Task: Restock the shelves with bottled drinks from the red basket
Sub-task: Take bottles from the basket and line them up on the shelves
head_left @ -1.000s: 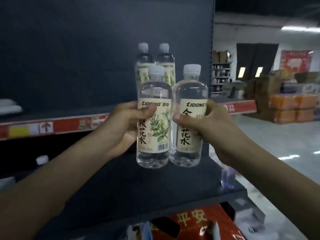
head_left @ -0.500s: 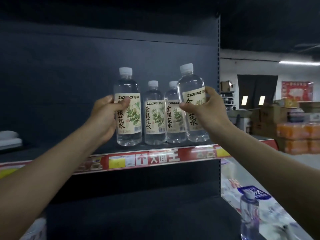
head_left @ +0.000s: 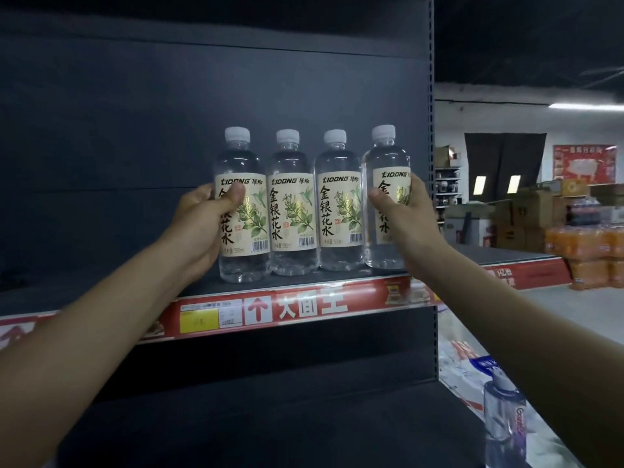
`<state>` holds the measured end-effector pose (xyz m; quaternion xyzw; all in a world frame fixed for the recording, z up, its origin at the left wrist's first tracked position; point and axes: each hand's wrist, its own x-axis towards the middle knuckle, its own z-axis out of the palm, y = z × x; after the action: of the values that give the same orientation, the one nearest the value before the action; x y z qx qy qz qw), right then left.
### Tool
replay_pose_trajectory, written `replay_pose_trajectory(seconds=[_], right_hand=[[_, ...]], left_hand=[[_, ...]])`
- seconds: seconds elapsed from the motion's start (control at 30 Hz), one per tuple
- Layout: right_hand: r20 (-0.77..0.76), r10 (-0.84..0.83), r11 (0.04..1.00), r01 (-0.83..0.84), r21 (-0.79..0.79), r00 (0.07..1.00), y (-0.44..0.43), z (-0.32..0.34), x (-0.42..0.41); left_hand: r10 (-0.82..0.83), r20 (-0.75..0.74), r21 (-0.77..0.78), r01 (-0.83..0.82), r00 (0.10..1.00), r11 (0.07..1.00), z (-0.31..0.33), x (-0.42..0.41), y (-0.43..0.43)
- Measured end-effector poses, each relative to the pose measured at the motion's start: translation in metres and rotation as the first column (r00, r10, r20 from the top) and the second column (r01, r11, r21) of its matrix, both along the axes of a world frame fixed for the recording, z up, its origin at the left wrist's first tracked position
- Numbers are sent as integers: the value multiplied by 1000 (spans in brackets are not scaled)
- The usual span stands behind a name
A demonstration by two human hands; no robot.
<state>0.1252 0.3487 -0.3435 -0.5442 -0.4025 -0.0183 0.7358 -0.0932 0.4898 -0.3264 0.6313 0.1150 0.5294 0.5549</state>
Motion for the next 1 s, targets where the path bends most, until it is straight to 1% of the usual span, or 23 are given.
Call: replay_pose_trajectory(seconds=[0.13, 0.23, 0.27, 0.3, 0.33, 0.37, 0.4, 0.43, 0.47, 0.5, 0.53, 0.57, 0.6, 0.7, 0.77, 0.83, 0.9, 0.93, 1.0], right_hand=[[-8, 32, 997, -33, -65, 999, -2, 3, 6], [-25, 32, 983, -36, -181, 999, -14, 4, 0], [-1, -11, 968, 10, -249, 1000, -18, 2, -2], [71, -76, 946, 95, -309, 995, -21, -4, -1], [174, -149, 914, 202, -351, 973, -25, -12, 0], [297, -216, 861, 325, -392, 930, -33, -20, -5], [422, -257, 796, 438, -417, 870, -46, -27, -17], [521, -261, 735, 517, -438, 813, -61, -35, -31], [580, -238, 694, 554, -460, 779, -76, -46, -42], [621, -220, 660, 583, -473, 752, -91, -57, -50], [654, -212, 624, 615, -481, 726, -107, -67, -57], [679, -202, 586, 642, -494, 706, -121, -80, -62], [697, -179, 559, 655, -508, 694, -136, -95, -67], [712, -134, 482, 673, -561, 689, -181, -140, -77], [718, -115, 420, 689, -591, 686, -216, -171, -81], [720, -114, 361, 704, -612, 685, -255, -207, -84], [715, -122, 287, 714, -639, 688, -294, -245, -86], [702, -103, 242, 702, -670, 705, -311, -266, -87], [632, -91, 142, 639, -756, 769, -343, -308, -92]], left_hand=[[-3, -26, -16, 3, 1000, 1000, 0, 3, -2], [-21, -73, -29, 19, 997, 999, 0, 0, -9], [-22, -109, -28, 19, 994, 999, 0, -3, -14], [-3, -154, -29, -2, 988, 1000, -1, -6, -23], [52, -227, -23, -59, 972, 998, -4, -9, -33], [165, -326, 27, -165, 931, 986, -9, -11, -43], [329, -417, 143, -296, 847, 944, -17, -14, -54], [514, -450, 332, -398, 730, 855, -29, -17, -66], [662, -414, 537, -420, 624, 732, -44, -20, -78], [749, -360, 695, -376, 556, 613, -62, -21, -93], [795, -315, 801, -304, 519, 516, -80, -21, -111], [806, -294, 857, -231, 513, 460, -100, -19, -126], [798, -306, 879, -166, 519, 446, -120, -17, -145], [701, -415, 857, -10, 580, 515, -181, -7, -197], [616, -523, 805, 103, 589, 584, -223, 0, -228], [527, -636, 731, 222, 563, 645, -269, 4, -257], [469, -699, 684, 315, 539, 658, -312, 7, -282], [448, -729, 659, 353, 518, 665, -337, 7, -291], [394, -795, 587, 423, 461, 690, -387, 4, -308]])
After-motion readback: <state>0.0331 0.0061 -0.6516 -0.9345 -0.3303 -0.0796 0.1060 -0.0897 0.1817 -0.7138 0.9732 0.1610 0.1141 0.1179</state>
